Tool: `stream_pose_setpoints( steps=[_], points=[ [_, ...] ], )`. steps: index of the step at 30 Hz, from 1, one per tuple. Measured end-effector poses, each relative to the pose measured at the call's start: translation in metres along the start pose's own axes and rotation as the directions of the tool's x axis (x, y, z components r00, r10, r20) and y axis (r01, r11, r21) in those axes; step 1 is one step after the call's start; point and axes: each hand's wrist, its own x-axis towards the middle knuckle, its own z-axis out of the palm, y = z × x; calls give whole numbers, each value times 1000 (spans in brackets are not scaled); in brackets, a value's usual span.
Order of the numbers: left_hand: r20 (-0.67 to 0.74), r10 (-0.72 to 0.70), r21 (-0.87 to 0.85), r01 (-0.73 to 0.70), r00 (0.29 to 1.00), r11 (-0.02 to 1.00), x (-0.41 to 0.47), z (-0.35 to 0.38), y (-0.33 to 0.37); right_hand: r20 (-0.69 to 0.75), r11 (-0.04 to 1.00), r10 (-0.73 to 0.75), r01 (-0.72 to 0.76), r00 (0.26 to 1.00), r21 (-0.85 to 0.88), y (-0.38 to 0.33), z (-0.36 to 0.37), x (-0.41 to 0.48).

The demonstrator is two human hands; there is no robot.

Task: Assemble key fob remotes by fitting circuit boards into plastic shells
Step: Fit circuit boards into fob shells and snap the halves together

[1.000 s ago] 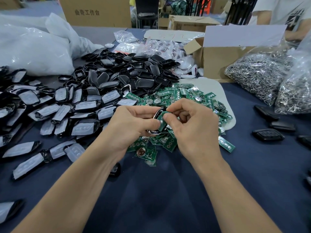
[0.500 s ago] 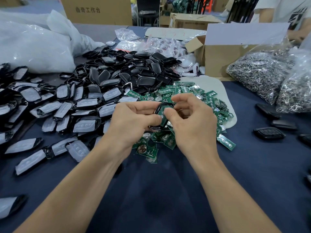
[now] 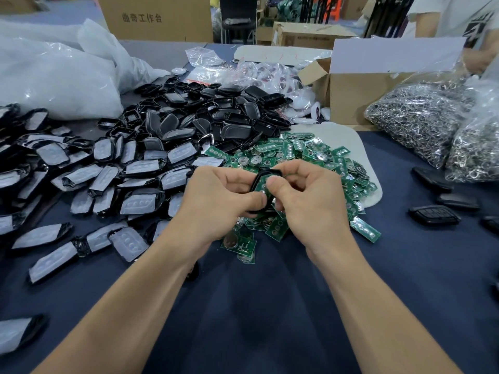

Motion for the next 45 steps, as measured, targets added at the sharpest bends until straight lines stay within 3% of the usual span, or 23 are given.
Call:
stream_pose_setpoints(
  steps=[7,10,15,18,22,25,31,37,45],
  points=[
    [-78,8,-21,-10,997,1000,0,-1,0,135,991,40,-57,990,123,-2,-1,-2],
    [-81,23,15,-22,996,1000,0,-1,0,83,989,51,-62,995,138,-1,2,-2],
    [49,-36,81,32,998,996,0,4,0,44,985,52,-59,998,163,0,2,-1],
    [-47,-47,-11,47,998,999,1,0,5,51,986,46,-53,998,159,-2,4,-2],
    [-335,-113,-204,45,935,978,7,-27,14,32,986,-79,83,996,-146,-7,13,-8],
    [-452,-159,-299,19,877,954,10,-51,17,154,921,-142,188,978,-342,-18,32,-11],
    [-545,-229,-429,-33,807,903,16,-73,13,489,694,-211,482,846,-534,-33,78,-8],
    [-549,-232,-441,-42,803,897,15,-75,12,499,600,-189,502,846,-623,-33,83,-10],
    [-560,-245,-456,-47,792,889,16,-79,13,362,824,-178,339,915,-454,-21,70,-17]
  ],
)
